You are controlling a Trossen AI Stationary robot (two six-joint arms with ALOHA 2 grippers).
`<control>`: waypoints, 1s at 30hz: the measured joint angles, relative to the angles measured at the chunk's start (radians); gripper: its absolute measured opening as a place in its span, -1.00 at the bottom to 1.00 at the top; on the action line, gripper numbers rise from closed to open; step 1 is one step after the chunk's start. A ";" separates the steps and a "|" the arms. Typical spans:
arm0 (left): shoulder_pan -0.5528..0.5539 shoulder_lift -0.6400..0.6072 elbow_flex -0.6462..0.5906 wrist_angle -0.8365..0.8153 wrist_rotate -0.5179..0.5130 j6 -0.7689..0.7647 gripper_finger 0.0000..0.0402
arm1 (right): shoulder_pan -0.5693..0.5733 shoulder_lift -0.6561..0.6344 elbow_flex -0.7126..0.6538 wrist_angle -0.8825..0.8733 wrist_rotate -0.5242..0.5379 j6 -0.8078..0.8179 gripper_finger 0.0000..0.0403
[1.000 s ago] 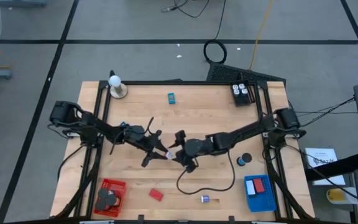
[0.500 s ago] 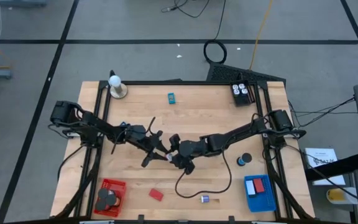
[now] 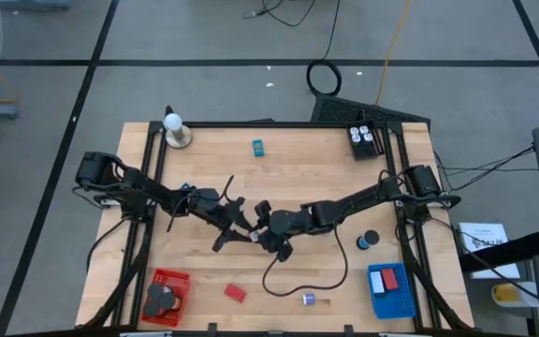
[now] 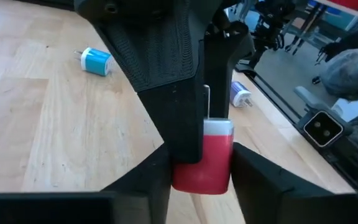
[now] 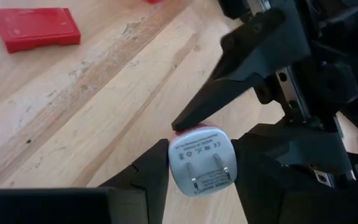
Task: Pick & Place Office items
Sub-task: Put the pink charger adapter into the black bin
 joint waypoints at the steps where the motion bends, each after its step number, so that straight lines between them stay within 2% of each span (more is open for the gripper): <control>1: 0.000 0.000 0.000 0.000 -0.004 -0.011 -0.18 | 0.000 0.000 0.000 0.000 0.002 0.011 -0.28; 5: 0.002 -0.018 0.000 -0.012 -0.025 0.007 0.30 | 0.004 -0.016 0.000 -0.017 0.004 0.054 -0.30; 8: 0.001 -0.045 -0.007 -0.050 -0.060 0.051 0.59 | 0.010 -0.039 0.000 -0.066 0.003 0.101 -0.30; 10: 0.001 -0.065 -0.007 -0.075 -0.110 0.076 0.70 | 0.015 -0.053 0.000 -0.112 0.005 0.145 -0.29; 13: 0.001 -0.102 -0.018 -0.128 -0.172 0.107 0.77 | 0.021 -0.087 0.000 -0.232 0.060 0.215 -0.29; 16: -0.002 -0.123 -0.036 -0.117 -0.186 0.122 0.73 | 0.015 -0.131 0.000 -0.374 0.112 0.336 -0.29; 19: -0.002 -0.132 -0.060 -0.104 -0.196 0.126 0.59 | -0.021 -0.169 0.000 -0.547 0.171 0.504 -0.28; 24: -0.024 -0.132 -0.099 -0.060 -0.262 0.122 0.28 | -0.178 -0.194 -0.007 -0.883 0.287 0.844 -0.27; 27: -0.045 -0.132 -0.112 -0.040 -0.297 0.122 0.10 | -0.294 -0.192 -0.054 -0.953 0.288 0.961 -0.29; 30: -0.063 -0.131 -0.123 -0.016 -0.320 0.121 -0.04 | -0.403 -0.192 -0.109 -0.951 0.231 1.020 -0.28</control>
